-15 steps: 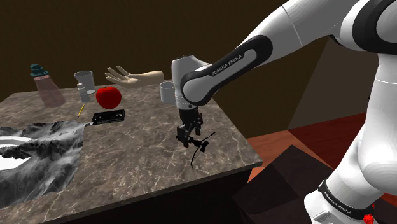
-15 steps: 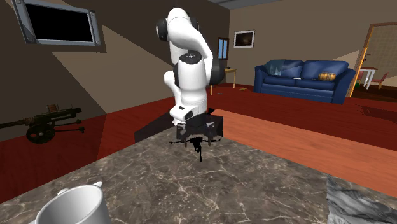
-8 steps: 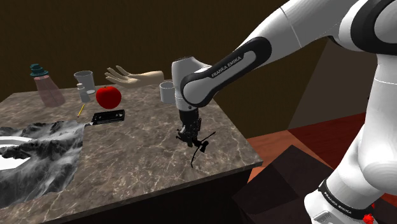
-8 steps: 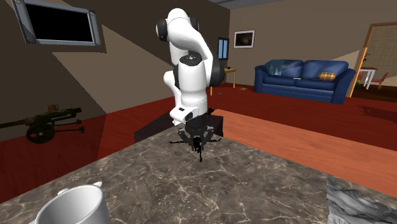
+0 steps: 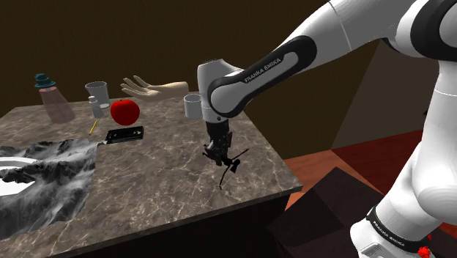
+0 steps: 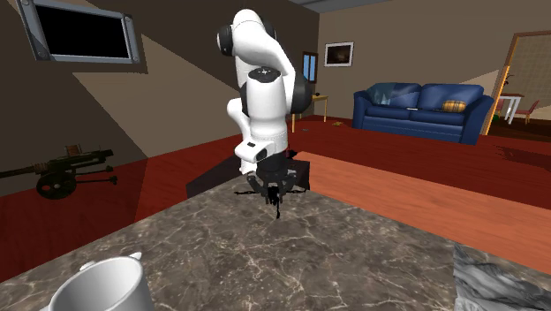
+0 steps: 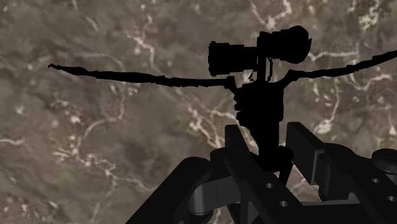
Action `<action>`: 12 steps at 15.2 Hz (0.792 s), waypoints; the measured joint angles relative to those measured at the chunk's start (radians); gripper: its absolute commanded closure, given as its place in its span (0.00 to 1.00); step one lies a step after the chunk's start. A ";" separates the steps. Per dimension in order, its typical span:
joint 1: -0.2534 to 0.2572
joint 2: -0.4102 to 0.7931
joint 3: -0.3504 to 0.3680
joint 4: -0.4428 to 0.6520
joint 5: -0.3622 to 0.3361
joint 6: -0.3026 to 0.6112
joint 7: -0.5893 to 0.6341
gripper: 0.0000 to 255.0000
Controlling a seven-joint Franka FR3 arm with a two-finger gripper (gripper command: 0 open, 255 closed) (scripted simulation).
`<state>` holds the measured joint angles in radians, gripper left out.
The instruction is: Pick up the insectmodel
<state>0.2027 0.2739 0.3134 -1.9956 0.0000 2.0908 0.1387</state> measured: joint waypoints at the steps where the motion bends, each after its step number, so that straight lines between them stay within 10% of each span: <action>1: 0.000 -0.006 0.001 0.004 0.002 -0.010 0.000 1.00; 12: -0.007 -0.078 0.007 0.059 0.024 -0.133 -0.008 1.00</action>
